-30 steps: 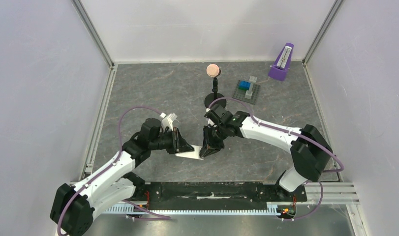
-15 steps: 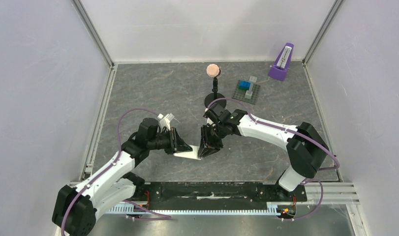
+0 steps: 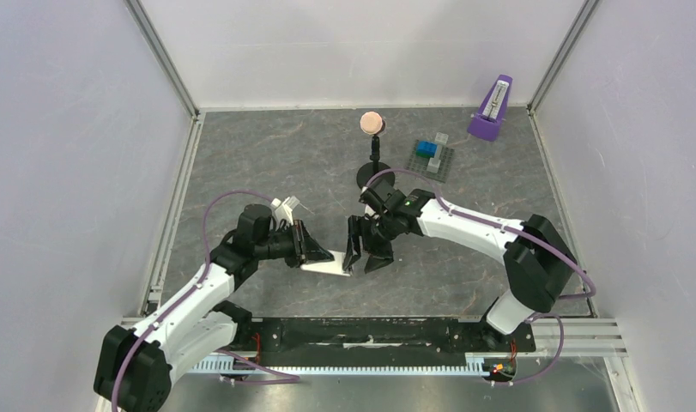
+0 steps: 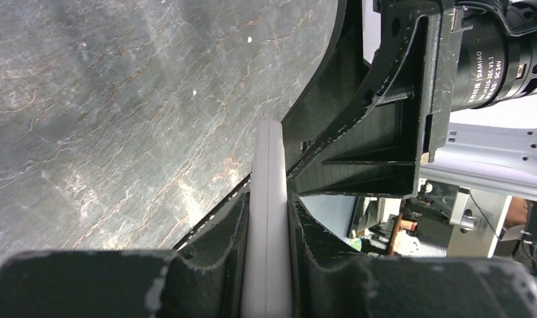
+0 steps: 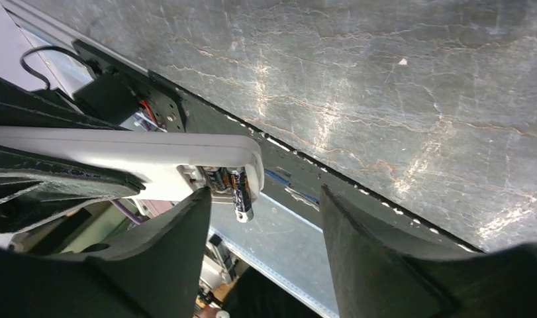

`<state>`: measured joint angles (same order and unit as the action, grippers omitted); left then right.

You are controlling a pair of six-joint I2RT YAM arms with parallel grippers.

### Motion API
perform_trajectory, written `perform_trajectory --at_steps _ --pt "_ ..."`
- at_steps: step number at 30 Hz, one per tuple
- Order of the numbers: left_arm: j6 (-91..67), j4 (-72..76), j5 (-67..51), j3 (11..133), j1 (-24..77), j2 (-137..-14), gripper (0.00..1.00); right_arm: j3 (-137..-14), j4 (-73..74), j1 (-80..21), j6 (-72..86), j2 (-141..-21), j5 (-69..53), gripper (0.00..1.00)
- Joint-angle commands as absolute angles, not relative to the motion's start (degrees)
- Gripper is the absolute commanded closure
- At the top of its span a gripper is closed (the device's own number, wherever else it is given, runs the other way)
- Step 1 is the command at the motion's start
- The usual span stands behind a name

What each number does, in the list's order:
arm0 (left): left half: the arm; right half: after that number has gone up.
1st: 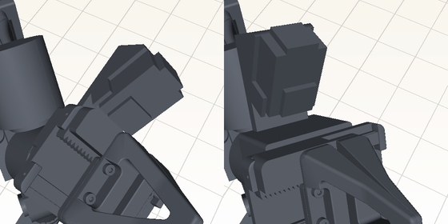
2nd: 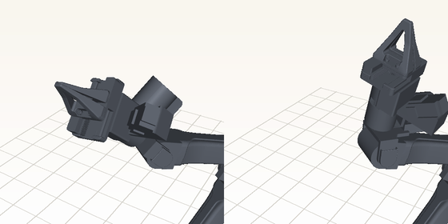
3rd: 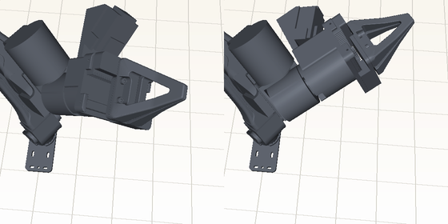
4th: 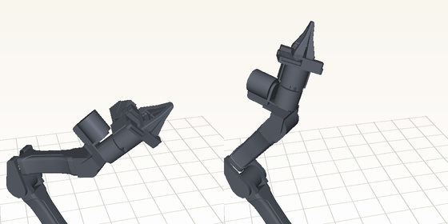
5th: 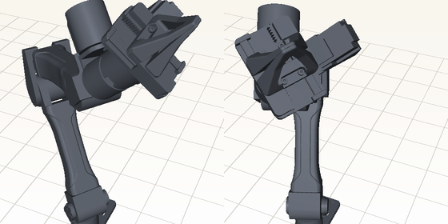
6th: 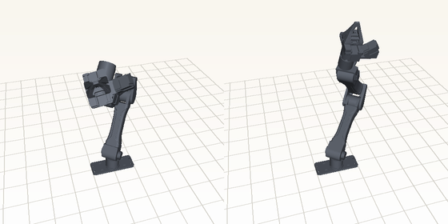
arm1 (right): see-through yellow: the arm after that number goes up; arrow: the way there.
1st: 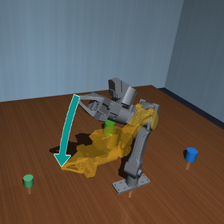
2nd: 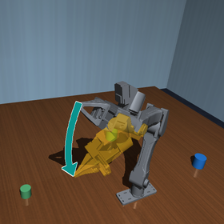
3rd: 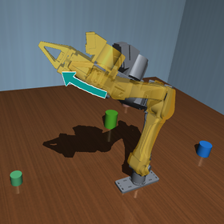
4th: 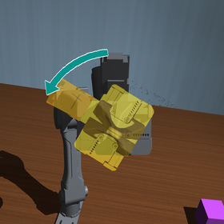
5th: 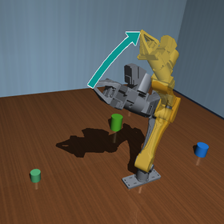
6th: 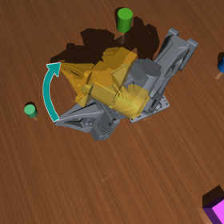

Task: Load the batteries into the remote control
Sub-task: Load the battery into the remote control.

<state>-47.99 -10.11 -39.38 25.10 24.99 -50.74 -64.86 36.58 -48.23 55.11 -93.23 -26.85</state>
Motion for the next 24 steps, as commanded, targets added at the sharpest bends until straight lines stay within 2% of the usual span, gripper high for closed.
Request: perform_trajectory --at_steps 1,8,15,24 --pt "-51.47 -6.25 -43.04 25.22 24.53 -51.04 0.98 -65.48 32.67 -47.52 56.52 -86.54 -26.26 0.33" --pt "-56.34 -3.81 -44.6 25.9 23.82 -51.77 0.98 -57.32 20.81 -46.67 58.3 -74.84 -25.18 0.22" --pt "-66.92 -0.3 -45.05 27.04 23.47 -50.02 0.98 -46.03 9.94 -46.37 58.85 -61.31 -15.78 0.16" --pt "-80.42 7.5 -42.49 27.12 23.29 -45.46 0.98 -32.49 -10.83 -46.41 69.38 -49.65 -7.8 0.16"
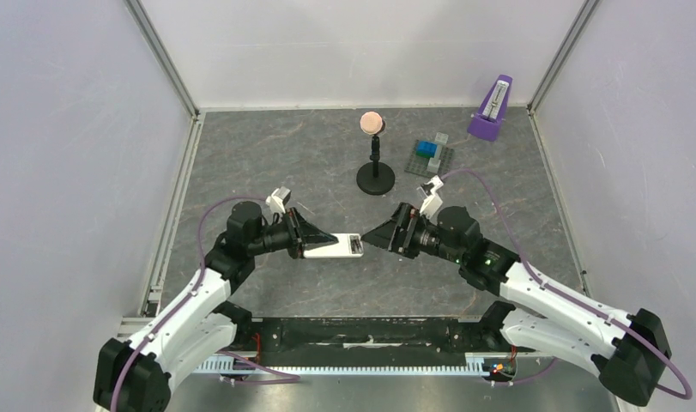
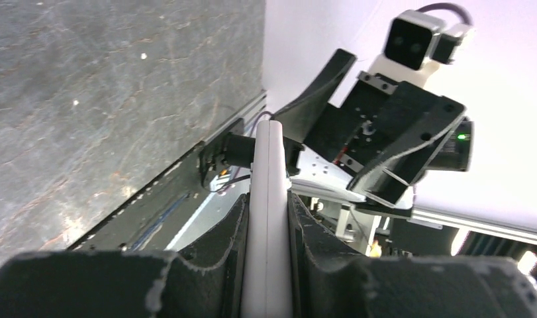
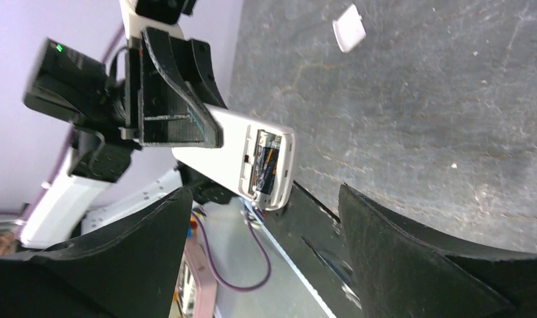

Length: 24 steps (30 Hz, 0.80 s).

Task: Load the batteries into the remote control
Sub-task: Load the battery into the remote control.

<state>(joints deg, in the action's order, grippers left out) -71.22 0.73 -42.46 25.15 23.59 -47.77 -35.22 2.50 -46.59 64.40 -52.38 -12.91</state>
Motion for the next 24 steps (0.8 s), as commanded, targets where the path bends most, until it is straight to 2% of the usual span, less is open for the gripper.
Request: perform_trajectory --at_steps 1,12,24 --pt "-81.94 8.35 -42.02 26.86 23.31 -44.96 0.98 -31.98 -12.03 -46.41 69.85 -49.41 -7.51 0.16" --pt "-93.18 21.19 -35.85 23.1 23.33 -41.15 0.98 -31.21 -24.83 -47.28 72.72 -51.76 -9.1 0.22" --pt "-99.7 23.14 -31.68 21.71 23.31 -39.6 0.98 -32.66 -28.91 -48.37 72.14 -54.6 -7.2 0.4"
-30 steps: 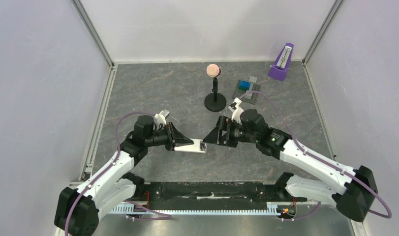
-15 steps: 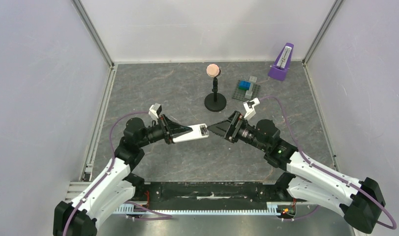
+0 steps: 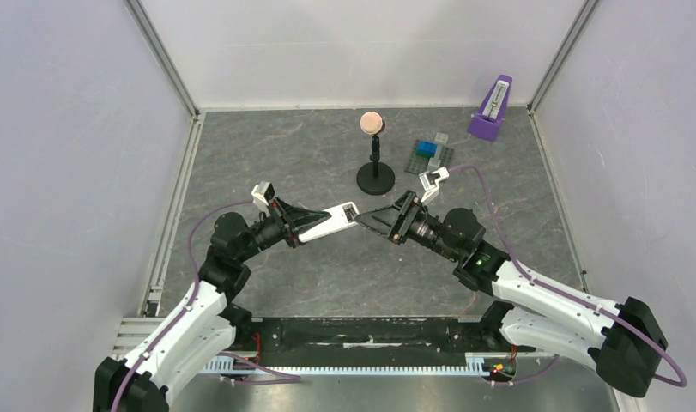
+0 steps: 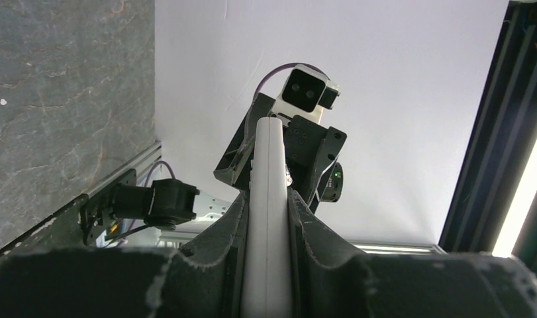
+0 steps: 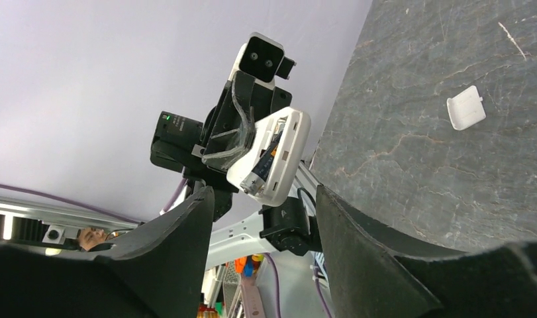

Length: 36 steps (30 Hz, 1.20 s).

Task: Load the batteries into the remote control
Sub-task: Load the battery into the remote control.

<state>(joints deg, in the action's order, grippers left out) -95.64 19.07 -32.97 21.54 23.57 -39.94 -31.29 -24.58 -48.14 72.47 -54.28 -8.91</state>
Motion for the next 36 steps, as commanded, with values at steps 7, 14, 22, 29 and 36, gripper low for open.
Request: perform_trajectory --at_steps 7,14,22,29,36 --pt "-99.62 24.17 -32.71 21.73 23.3 -40.14 0.98 -31.66 -32.11 -48.36 75.33 -56.67 -6.31 0.49" --pt "-98.25 25.31 -34.42 22.17 23.32 -40.74 0.98 -31.82 -32.49 -48.37 76.53 -58.34 -5.8 0.56" --pt "-97.87 25.75 -35.23 22.1 23.29 -40.72 0.98 -31.73 -31.47 -48.4 77.25 -59.72 -6.23 0.63" --pt "-97.49 26.61 -36.5 22.59 23.37 -41.22 0.98 -32.17 -29.81 -48.39 77.23 -60.69 -6.01 0.71" --pt "-94.88 26.58 -40.57 23.03 23.32 -42.09 0.98 -33.28 -28.51 -48.08 77.96 -61.77 -6.82 0.72"
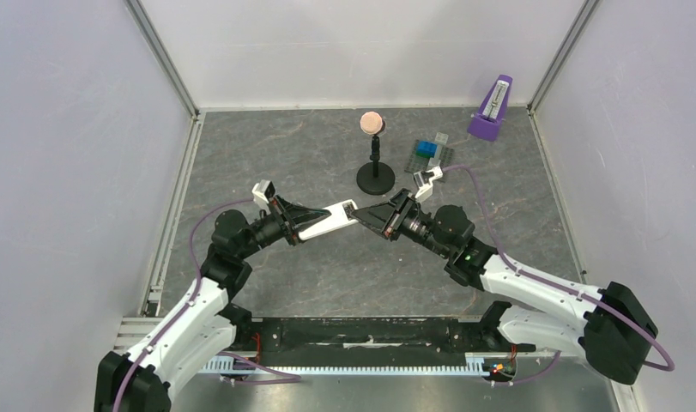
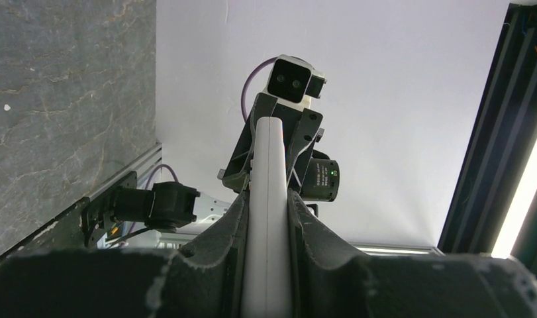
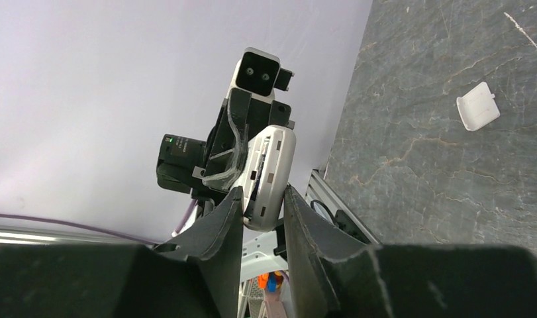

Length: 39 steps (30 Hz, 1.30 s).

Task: Load the batteries into the remote control
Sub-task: Load the battery into the remote control.

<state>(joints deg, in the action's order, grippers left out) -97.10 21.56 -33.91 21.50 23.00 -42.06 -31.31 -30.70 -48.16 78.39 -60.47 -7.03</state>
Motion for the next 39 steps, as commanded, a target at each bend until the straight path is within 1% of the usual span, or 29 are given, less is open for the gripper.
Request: perform_trajectory --at_steps 1,5,9,12,13,14,15,16,17,19,20,25,28,31,35,39 --pt "-93.54 26.17 -41.64 23.53 23.31 -42.31 0.98 -33.52 -28.21 -47.99 78.06 -61.92 -7.06 0.73" --pt "-83.33 21.46 -45.98 26.66 23.3 -43.02 0.98 -34.75 -24.55 -47.64 78.72 -62.31 -7.99 0.76" --pt "-72.13 14.24 -47.5 30.4 23.36 -42.12 0.98 -35.58 -22.22 -47.37 80.05 -63.44 -9.79 0.8" --pt "-67.24 10.84 -48.15 32.46 23.31 -42.29 0.98 -36.37 -20.02 -47.38 79.71 -64.07 -10.21 0.84" --pt "-66.22 9.79 -48.26 32.94 23.36 -42.43 0.98 -36.56 -19.5 -47.42 79.51 -64.24 -10.31 0.86" --pt "-65.18 8.72 -48.22 33.13 23.34 -42.66 0.98 -36.56 -19.36 -47.37 79.31 -64.25 -10.52 0.94" --pt "-64.82 8.32 -48.19 33.08 23.3 -42.93 0.98 -36.56 -19.23 -47.4 79.21 -64.27 -10.51 0.98" --pt "-64.5 7.9 -48.0 33.01 23.35 -42.94 0.98 -36.56 -19.17 -47.42 79.01 -64.17 -10.67 0.98" --pt "-64.29 7.53 -47.55 32.83 23.37 -42.93 0.98 -36.56 -19.35 -47.37 78.92 -64.11 -10.96 0.97" --pt "-63.91 6.61 -46.43 32.42 23.31 -42.9 0.98 -36.52 -19.7 -47.37 78.61 -63.66 -11.3 0.89" --pt "-63.63 6.15 -45.92 32.28 23.3 -42.91 0.98 -36.48 -19.98 -47.37 78.67 -63.37 -11.4 0.83" --pt "-60.37 3.15 -43.24 32.08 23.31 -42.49 0.98 -36.31 -20.14 -47.03 78.57 -60.97 -11.54 0.59" --pt "-58.68 2.46 -42.98 31.62 23.34 -42.44 0.98 -35.82 -19.96 -46.69 78.12 -59.25 -11.58 0.47" --pt "-57.98 2.55 -42.98 31.09 23.36 -42.16 0.98 -35.53 -19.69 -46.42 77.08 -58.08 -11.82 0.44" --pt "-57.45 2.54 -43.3 30.86 23.3 -41.79 0.98 -36.17 -19.4 -45.89 73.08 -57.84 -14.14 0.44" --pt "-57.61 2.96 -44.36 31.02 23.34 -41.75 0.98 -38.29 -14.76 -45.62 66.84 -58.98 -17.27 0.43"
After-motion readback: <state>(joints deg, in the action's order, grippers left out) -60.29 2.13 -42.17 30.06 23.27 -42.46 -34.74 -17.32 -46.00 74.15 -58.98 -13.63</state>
